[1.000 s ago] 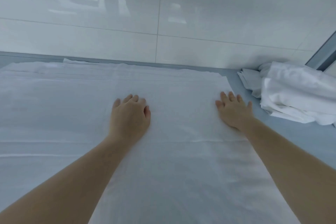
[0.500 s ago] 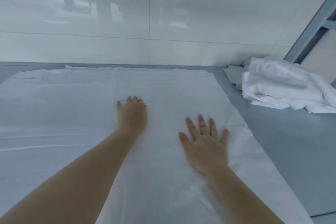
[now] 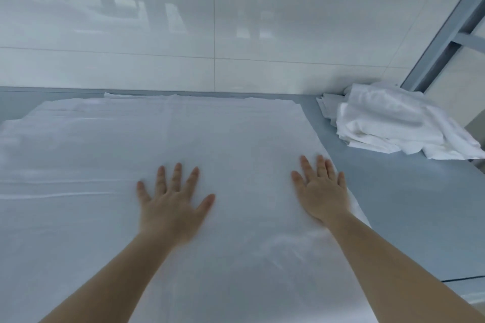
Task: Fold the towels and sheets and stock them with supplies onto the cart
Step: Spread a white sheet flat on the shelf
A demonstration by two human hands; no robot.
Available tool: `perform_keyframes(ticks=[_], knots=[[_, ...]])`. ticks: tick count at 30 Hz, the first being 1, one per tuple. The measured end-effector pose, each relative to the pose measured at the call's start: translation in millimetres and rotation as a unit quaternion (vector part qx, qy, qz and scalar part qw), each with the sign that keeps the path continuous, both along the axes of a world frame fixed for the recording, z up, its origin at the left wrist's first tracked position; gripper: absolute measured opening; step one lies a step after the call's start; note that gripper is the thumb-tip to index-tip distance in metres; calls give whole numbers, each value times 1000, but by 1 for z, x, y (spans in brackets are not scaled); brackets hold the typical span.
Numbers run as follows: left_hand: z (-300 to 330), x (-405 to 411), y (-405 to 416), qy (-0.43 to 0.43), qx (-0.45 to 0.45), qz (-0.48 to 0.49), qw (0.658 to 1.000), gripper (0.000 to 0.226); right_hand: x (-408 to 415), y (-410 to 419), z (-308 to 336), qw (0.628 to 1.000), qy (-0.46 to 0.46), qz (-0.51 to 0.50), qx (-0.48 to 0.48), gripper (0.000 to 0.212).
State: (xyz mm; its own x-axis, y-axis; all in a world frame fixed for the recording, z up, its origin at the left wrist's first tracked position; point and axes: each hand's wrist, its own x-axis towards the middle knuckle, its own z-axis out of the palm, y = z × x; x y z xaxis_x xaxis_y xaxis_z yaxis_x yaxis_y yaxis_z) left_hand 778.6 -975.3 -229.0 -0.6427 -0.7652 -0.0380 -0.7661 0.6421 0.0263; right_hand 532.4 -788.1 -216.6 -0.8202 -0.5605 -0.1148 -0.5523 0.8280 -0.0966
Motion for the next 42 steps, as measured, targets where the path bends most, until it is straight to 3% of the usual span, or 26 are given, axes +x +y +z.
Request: perform_keyframes(ticks=[4, 8, 13, 15, 19, 26, 35, 42], knots=[[1, 53, -31, -1, 3, 73, 997, 89, 2, 0, 7, 1000, -6, 4, 13, 61], [2, 54, -30, 15, 2, 82, 997, 82, 28, -20, 16, 1000, -11, 18, -7, 56], [6, 54, -32, 17, 15, 82, 996, 74, 146, -99, 17, 967, -56, 218, -119, 49], [6, 52, -32, 17, 23, 82, 996, 67, 192, -130, 14, 953, -95, 253, -137, 51], [9, 55, -38, 23, 44, 67, 997, 55, 220, -151, 3, 971, -33, 213, -105, 50], [10, 112, -91, 9, 44, 51, 998, 71, 225, -154, -2, 982, 15, 181, -51, 57], [8, 193, -179, 17, 35, 73, 997, 70, 219, -153, -3, 988, 38, 147, -2, 59], [13, 231, -199, 53, 53, 168, 983, 63, 222, -151, 1, 991, 38, 130, 8, 62]])
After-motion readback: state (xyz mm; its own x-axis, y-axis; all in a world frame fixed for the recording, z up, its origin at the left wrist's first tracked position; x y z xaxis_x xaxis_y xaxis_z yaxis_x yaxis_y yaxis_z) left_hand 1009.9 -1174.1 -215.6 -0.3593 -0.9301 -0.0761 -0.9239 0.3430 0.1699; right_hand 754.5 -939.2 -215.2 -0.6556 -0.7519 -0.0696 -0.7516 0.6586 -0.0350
